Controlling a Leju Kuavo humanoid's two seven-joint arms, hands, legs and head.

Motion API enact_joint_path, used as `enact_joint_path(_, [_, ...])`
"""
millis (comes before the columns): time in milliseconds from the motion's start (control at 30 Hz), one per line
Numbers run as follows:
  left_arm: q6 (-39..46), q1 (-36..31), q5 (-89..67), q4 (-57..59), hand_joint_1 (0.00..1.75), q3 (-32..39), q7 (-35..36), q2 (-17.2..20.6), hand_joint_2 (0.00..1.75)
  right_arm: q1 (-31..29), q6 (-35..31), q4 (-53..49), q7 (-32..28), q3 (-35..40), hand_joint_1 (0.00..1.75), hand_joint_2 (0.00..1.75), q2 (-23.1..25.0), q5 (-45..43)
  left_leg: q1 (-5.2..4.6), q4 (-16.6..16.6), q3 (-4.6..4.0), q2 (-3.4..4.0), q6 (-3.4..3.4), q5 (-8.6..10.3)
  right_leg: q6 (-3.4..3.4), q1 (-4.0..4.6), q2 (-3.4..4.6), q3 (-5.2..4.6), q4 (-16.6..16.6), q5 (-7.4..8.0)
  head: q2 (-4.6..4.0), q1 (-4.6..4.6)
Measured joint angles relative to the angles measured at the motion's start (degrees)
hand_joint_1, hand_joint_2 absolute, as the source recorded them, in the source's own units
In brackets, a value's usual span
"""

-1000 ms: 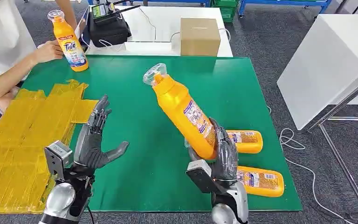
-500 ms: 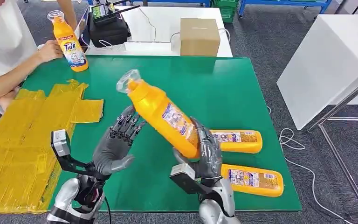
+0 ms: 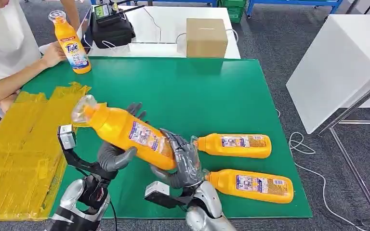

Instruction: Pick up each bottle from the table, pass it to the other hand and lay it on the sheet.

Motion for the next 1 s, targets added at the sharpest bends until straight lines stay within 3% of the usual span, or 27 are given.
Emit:
enact_joint_path(300, [0.68, -0.28, 1.38, 2.62, 0.0, 0.02, -0.11, -0.02, 1.75, -1.74, -0.72, 1.49, 1.07, 4.28, 1.75, 1.75, -0.11, 0.15, 0.0, 0.0, 0.01, 0.01, 0.01, 0.01, 0.0, -0.01, 0.0, -0.01, 0.0, 0.01, 0.0, 0.02])
enact_joint_path(333, [0.74, -0.29, 1.48, 2.75, 1.75, 0.02, -0.13, -0.02, 1.75, -1.87, -1.36, 1.66, 1.29, 4.54, 1.75, 1.75, -0.11, 0.28, 0.0, 0.0, 0.0, 0.0, 0.01, 0.01, 0.0, -0.01, 0.0, -0.02, 0.0, 0.01, 0.0, 0.0])
enact_joint_path(567, [6.3, 0.48, 3.52, 2.31, 1.75, 1.64, -3.04, -1.95, 1.75, -2.68, -3.48, 2.75, 4.4, 5.57, 1.75, 1.75, -0.22, -0.86, 0.0, 0.0, 0.0, 0.01, 0.01, 0.01, 0.0, -0.01, 0.0, -0.01, 0.0, 0.01, 0.0, 0.04])
enact_joint_path(1000, [22.71, 4.45, -2.36, -9.03, 1.75, 6.38, -10.54, -7.3, 1.75, 0.37, -2.84, -2.1, 7.06, 1.46, 1.75, 1.75, -1.44, -4.11, 0.01, 0.0, -0.08, 0.04, 0.0, 0.0, 0.0, 0.0, 0.01, -0.1, 0.0, 0.01, 0.0, 0.02])
